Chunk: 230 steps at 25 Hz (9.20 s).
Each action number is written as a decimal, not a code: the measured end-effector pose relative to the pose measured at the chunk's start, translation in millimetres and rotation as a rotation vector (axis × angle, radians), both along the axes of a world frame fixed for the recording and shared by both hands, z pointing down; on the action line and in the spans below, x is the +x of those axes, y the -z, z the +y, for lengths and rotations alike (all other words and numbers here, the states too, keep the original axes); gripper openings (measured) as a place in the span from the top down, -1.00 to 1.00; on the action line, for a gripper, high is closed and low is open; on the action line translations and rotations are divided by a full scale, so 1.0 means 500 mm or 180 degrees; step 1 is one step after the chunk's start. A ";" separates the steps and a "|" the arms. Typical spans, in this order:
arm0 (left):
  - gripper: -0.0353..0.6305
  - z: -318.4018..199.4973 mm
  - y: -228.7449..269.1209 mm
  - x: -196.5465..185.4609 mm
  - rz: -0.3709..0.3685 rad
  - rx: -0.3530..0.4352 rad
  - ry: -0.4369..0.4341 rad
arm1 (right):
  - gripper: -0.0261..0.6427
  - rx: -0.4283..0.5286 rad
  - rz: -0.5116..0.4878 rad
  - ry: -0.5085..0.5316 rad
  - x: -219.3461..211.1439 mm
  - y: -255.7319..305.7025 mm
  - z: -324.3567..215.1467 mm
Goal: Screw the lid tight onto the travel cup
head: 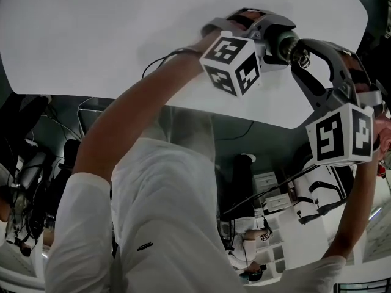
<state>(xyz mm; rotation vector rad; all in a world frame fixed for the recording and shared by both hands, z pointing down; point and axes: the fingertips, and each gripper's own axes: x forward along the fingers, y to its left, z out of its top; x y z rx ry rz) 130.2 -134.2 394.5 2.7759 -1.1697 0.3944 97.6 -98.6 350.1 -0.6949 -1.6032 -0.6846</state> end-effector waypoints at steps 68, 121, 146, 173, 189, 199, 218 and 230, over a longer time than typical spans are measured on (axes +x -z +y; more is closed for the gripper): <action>-0.21 -0.010 -0.005 -0.015 0.0046 0.0005 0.0036 | 0.24 -0.0113 0.0103 0.0344 -0.021 -0.008 0.006; -0.21 0.000 -0.001 -0.022 0.0058 0.0020 0.0060 | 0.13 0.0450 0.0188 0.1276 -0.014 0.001 0.005; -0.21 0.000 0.002 -0.016 0.0052 0.0038 0.0075 | 0.26 0.0003 0.0143 -0.2299 -0.021 -0.020 -0.020; -0.21 -0.001 0.002 -0.019 0.0078 0.0043 0.0076 | 0.09 0.0515 0.0158 0.1551 -0.020 -0.001 0.012; -0.21 -0.008 -0.008 -0.017 0.0187 0.0023 0.0206 | 0.18 0.0186 0.0291 -0.0360 -0.019 -0.028 -0.015; -0.21 -0.011 -0.002 -0.010 0.0159 0.0012 0.0228 | 0.18 0.0032 0.0059 -0.2930 -0.014 -0.018 -0.041; -0.21 -0.011 -0.006 -0.019 0.0152 0.0008 0.0233 | 0.13 0.0273 -0.0114 0.0159 -0.016 0.033 -0.012; -0.21 -0.004 0.002 -0.024 0.0167 0.0013 0.0244 | 0.26 0.0116 0.0410 0.0839 -0.011 -0.014 0.000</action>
